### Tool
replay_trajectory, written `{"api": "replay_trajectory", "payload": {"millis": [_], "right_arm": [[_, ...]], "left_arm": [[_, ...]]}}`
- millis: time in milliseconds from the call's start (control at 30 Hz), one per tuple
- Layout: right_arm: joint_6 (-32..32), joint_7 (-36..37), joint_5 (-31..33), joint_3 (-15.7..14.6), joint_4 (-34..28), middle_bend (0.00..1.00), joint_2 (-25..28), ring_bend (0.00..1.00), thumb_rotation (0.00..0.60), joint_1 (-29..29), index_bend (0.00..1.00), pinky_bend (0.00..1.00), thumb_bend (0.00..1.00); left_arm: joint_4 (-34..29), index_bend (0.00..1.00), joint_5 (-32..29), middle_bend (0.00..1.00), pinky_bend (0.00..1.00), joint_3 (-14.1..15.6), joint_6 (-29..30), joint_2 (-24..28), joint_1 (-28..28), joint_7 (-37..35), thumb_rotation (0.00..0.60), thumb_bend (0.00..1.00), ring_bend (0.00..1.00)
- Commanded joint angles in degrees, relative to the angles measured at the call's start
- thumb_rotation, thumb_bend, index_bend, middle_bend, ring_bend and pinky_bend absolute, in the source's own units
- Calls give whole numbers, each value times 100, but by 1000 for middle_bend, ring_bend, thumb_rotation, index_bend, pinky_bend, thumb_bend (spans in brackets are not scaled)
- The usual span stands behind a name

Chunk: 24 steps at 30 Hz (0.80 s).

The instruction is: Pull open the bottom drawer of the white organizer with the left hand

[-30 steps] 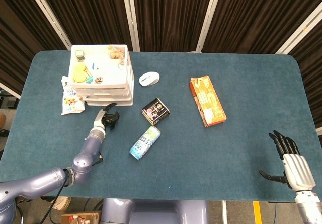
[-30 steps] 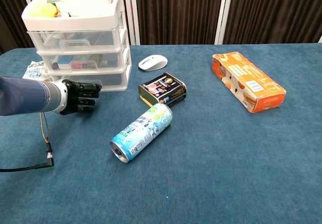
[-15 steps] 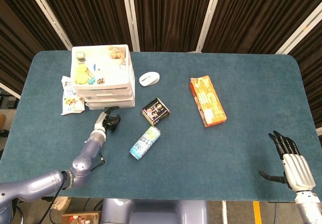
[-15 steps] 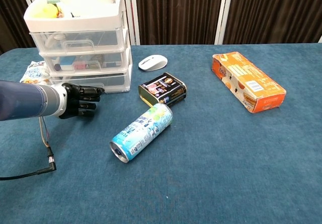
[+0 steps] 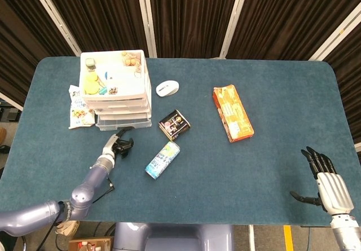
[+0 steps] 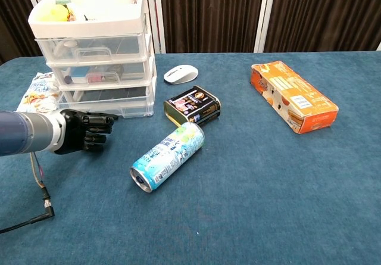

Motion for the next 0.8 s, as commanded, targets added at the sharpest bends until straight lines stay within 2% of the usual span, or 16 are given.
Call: {"api": "replay_trajectory", "payload": {"millis": [33, 133, 300, 433, 533, 600, 800], "right_arm": [[-1, -5, 3, 2, -5, 0, 1, 0, 600, 1, 0, 19, 112], [-3, -19, 15, 4, -10, 0, -2, 0, 600, 0, 0, 19, 111], [17, -36, 8, 3, 1, 0, -18, 0, 600, -10, 0, 19, 111], [12, -44, 17, 10, 0, 0, -18, 0, 600, -6, 0, 19, 111], [11, -50, 15, 7, -1, 0, -17, 0, 600, -6, 0, 19, 111], [14, -52, 9, 4, 3, 0, -20, 0, 600, -9, 0, 19, 111], [11, -43, 12, 6, 5, 0, -19, 0, 600, -7, 0, 19, 111]], "left_arm": [[-258, 105, 296, 987, 903, 133, -27, 206, 165, 4, 600, 650, 956], [-492, 104, 527, 987, 903, 235, -70, 380, 312, -39, 600, 649, 956], [-808, 161, 1059, 987, 903, 441, 14, 579, 485, 23, 600, 648, 956], [-1056, 172, 1747, 987, 903, 651, 576, 635, 537, 358, 600, 649, 956], [-1044, 172, 2189, 990, 903, 770, 1199, 564, 422, 872, 600, 650, 956], [-955, 170, 2276, 991, 904, 822, 1579, 487, 280, 1324, 600, 648, 957], [-495, 173, 1999, 999, 911, 812, 2132, 305, -236, 2598, 600, 649, 963]]}}
